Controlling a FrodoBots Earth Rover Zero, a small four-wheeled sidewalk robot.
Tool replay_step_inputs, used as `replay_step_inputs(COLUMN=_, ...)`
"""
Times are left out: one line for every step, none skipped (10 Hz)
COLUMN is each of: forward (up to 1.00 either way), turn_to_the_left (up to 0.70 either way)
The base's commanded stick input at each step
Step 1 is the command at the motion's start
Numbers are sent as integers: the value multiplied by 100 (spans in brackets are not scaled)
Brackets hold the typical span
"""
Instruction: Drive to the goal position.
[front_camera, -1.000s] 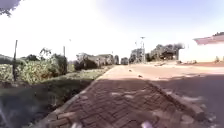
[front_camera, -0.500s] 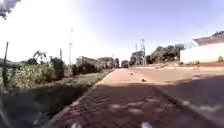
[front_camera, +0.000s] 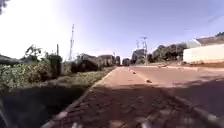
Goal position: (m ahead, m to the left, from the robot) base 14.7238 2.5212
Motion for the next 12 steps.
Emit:
replay_step_inputs(forward=100, turn_to_the_left=0)
replay_step_inputs(forward=100, turn_to_the_left=0)
replay_step_inputs(forward=100, turn_to_the_left=-21)
replay_step_inputs(forward=100, turn_to_the_left=-40)
replay_step_inputs(forward=100, turn_to_the_left=-25)
replay_step_inputs(forward=100, turn_to_the_left=0)
replay_step_inputs(forward=100, turn_to_the_left=0)
replay_step_inputs(forward=100, turn_to_the_left=0)
replay_step_inputs(forward=100, turn_to_the_left=0)
replay_step_inputs(forward=100, turn_to_the_left=0)
replay_step_inputs(forward=100, turn_to_the_left=0)
replay_step_inputs(forward=100, turn_to_the_left=0)
